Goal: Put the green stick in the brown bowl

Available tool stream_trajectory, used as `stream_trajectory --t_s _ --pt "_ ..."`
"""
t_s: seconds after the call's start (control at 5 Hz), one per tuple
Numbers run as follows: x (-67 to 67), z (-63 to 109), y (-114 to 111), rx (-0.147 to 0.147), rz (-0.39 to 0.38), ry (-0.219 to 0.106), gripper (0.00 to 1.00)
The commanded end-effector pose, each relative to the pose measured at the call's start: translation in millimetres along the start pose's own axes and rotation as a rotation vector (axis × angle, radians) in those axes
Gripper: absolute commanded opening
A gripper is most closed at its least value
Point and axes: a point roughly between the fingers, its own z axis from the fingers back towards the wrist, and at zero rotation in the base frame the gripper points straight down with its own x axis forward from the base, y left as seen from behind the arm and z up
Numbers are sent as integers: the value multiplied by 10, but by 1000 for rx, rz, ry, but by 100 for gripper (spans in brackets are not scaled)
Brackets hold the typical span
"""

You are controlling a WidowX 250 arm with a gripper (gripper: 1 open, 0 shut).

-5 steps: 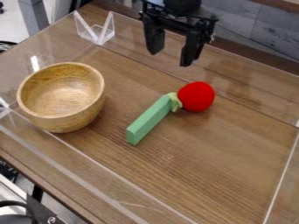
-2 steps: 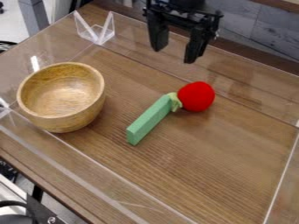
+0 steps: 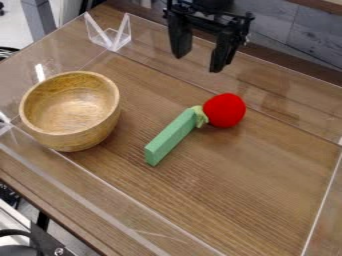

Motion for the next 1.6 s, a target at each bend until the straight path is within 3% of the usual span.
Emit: stream_trajectory --t_s 0.0,0.4,1.4 --pt "12 70 45 8 -1 -31 100" --pt "-5 50 30 1 2 -17 100" --pt "-6 181 26 -9 2 -43 100"
